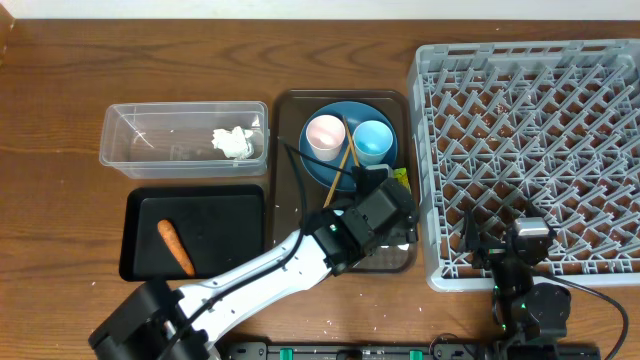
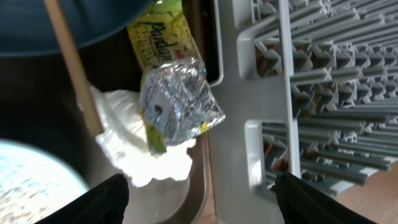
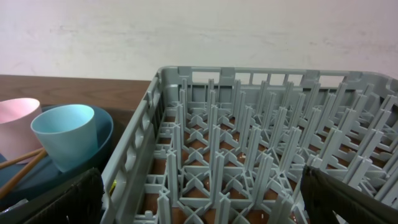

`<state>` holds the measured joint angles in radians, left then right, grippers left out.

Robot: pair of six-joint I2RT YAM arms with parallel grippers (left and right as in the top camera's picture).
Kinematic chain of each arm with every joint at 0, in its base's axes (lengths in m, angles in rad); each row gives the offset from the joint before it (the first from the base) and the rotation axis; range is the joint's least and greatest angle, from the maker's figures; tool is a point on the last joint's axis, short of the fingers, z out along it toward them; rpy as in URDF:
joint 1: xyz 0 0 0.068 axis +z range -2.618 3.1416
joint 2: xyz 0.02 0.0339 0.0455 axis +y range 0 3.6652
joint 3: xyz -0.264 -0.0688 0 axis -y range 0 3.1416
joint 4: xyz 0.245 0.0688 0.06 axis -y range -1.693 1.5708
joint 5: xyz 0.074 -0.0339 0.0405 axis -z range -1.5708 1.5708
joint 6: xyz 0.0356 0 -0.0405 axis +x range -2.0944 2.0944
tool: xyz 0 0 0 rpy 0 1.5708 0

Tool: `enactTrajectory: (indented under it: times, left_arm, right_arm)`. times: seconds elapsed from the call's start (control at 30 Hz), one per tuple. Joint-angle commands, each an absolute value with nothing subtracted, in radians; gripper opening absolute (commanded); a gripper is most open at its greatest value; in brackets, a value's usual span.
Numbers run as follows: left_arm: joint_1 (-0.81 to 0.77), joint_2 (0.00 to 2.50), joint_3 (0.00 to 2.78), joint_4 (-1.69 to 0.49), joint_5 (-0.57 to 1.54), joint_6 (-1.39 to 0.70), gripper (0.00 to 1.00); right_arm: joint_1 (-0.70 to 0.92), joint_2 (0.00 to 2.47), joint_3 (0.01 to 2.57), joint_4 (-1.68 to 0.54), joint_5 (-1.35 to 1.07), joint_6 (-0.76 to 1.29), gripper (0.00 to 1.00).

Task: Sort waste into correct bins and load items into the dishwasher rack
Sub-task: 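Reach the left gripper to the foil snack wrapper and grasp it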

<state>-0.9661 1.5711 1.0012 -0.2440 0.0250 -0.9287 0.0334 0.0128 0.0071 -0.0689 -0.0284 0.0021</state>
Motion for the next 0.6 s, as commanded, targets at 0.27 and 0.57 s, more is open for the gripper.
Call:
enactTrajectory:
  times: [0.27, 0.57]
  left_arm:
    - [-0.966, 1.709, 1.018, -0.186, -0.058, -1.008, 0.78]
    - [-0.966, 1.728, 1.018, -0.109, -0.153, -1.008, 0.75]
  right_arm:
    - [0.027, 0.012, 0.006, -0.072, -0.027, -0.013, 0.99]
    - [0.027, 0.012, 0.006, -0.072, -0.027, -0.013, 0.99]
